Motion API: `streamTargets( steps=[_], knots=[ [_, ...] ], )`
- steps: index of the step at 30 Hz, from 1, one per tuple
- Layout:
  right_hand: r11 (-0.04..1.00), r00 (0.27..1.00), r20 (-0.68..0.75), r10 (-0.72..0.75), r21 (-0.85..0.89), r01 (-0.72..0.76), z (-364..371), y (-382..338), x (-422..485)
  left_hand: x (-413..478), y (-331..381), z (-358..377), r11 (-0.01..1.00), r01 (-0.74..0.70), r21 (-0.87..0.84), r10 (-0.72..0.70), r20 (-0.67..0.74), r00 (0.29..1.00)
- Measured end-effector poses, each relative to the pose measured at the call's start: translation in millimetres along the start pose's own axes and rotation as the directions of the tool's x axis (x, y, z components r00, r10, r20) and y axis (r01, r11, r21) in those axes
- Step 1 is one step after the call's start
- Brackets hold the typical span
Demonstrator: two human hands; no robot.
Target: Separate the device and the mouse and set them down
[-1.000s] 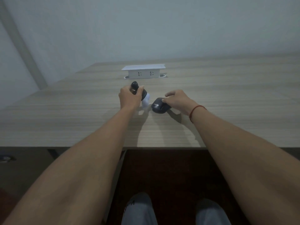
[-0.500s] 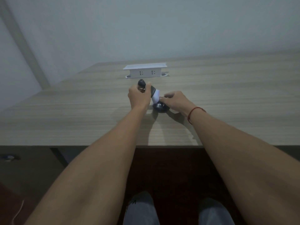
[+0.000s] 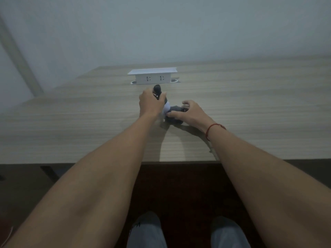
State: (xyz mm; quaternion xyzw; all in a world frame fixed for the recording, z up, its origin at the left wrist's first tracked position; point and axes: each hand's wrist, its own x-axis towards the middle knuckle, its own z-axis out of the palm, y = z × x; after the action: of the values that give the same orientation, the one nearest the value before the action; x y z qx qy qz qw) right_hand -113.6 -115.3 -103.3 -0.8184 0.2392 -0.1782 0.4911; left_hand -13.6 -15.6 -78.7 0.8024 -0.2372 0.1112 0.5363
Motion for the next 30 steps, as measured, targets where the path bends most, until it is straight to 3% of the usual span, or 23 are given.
streamTargets(
  steps=[4,8,13,21,30],
  knots=[
    [1.0,1.0,-0.002,-0.007,-0.019,0.007,-1,0,0,1,6,4,0.995,0.0,-0.099,-0.002,-0.026,1.0],
    [1.0,1.0,0.02,-0.019,-0.018,0.019,-4,2,0,-3,-10,6,0.998,0.056,-0.006,-0.056,0.054,0.997],
    [1.0,1.0,0.002,-0.017,-0.009,0.017,-8,5,0,-3,-21,-6,0.962,0.233,-0.144,-0.249,-0.109,0.962],
    [0.996,0.999,-0.022,-0.033,-0.088,0.031,-7,1,-9,-13,-32,-29,0.941,0.27,0.206,-0.269,-0.035,0.963],
    [0.946,0.989,-0.095,-0.114,-0.313,0.079,6,-2,-22,-20,-30,-23,0.923,0.162,0.348,-0.205,0.091,0.974]
  ],
)
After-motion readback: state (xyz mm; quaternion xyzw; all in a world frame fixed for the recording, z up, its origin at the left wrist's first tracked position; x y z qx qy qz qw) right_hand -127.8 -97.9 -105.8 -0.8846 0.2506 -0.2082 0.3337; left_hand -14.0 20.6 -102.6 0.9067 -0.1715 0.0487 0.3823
